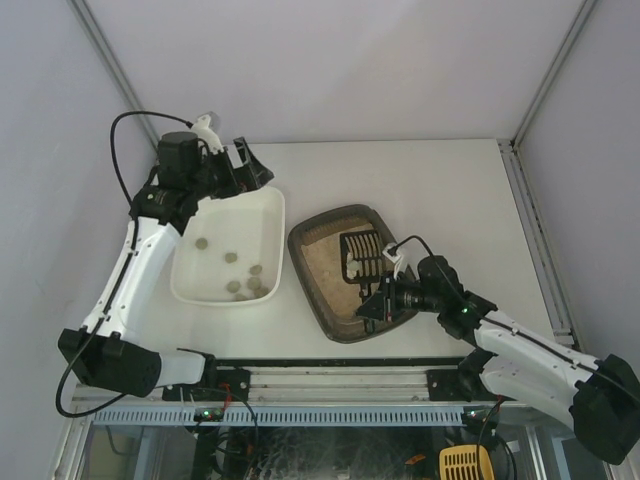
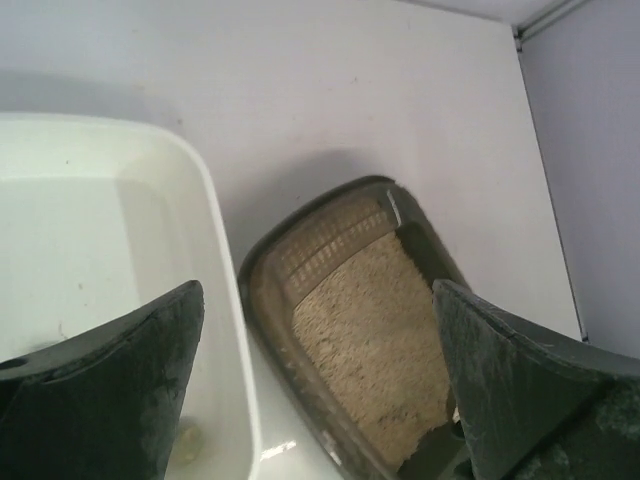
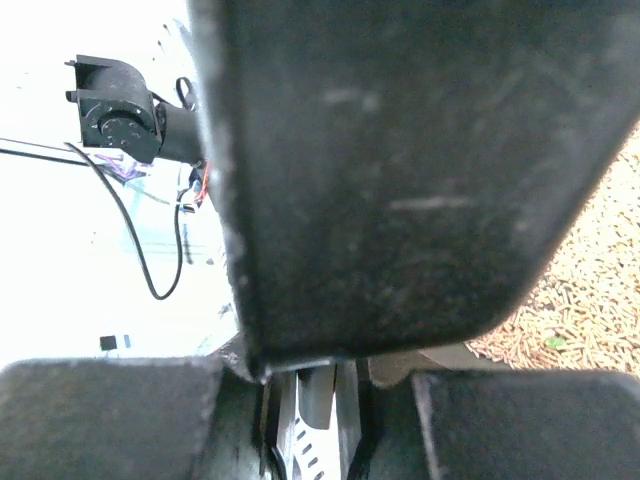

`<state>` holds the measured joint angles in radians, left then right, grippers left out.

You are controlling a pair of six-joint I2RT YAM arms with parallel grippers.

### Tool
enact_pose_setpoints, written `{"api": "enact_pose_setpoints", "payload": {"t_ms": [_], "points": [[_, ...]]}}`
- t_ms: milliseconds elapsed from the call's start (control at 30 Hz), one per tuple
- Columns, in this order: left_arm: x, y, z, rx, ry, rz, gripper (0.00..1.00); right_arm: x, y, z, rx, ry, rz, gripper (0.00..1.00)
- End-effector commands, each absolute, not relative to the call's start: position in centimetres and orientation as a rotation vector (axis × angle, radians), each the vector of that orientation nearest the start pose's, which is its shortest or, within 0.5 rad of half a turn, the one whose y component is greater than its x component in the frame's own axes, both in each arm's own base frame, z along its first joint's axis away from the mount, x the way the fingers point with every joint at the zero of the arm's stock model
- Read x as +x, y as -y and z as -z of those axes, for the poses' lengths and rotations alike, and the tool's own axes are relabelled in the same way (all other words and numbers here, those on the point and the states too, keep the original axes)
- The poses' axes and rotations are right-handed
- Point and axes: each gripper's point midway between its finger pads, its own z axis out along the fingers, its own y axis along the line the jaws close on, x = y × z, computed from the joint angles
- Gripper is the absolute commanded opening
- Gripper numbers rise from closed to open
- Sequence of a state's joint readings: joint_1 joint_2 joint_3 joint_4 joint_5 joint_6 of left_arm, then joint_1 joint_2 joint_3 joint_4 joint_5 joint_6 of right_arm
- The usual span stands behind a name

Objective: Clean the litter box

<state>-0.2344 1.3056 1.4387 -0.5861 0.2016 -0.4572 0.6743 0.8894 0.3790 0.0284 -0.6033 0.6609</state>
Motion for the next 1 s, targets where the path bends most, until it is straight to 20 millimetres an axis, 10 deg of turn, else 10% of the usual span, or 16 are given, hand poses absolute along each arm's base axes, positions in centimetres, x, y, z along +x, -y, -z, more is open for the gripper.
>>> {"api": "enact_pose_setpoints", "payload": {"t_ms": [0, 500, 667, 967], "points": [[35.1, 12.9, -29.6, -0.033, -2.111, 0.809, 1.0, 13.6, -27.2, -13.9, -0.546, -2.122, -1.337, 0.0], [35.8, 10.2, -25.6, -0.153, -2.174, 0.655, 0.98, 15.4, -26.8, -16.5, -0.064, -1.973, -1.546, 0.0], [35.8, 10.8, -25.1, -0.149, -2.193, 0.676, 0.97, 12.7, -30.0, -17.9, -0.2, -1.999, -1.661, 0.0], [35.8, 11.0, -25.0, -0.145, -2.195, 0.687, 0.95, 13.9, -30.6, -20.4, -0.139, -1.974, -1.724, 0.0]]}}
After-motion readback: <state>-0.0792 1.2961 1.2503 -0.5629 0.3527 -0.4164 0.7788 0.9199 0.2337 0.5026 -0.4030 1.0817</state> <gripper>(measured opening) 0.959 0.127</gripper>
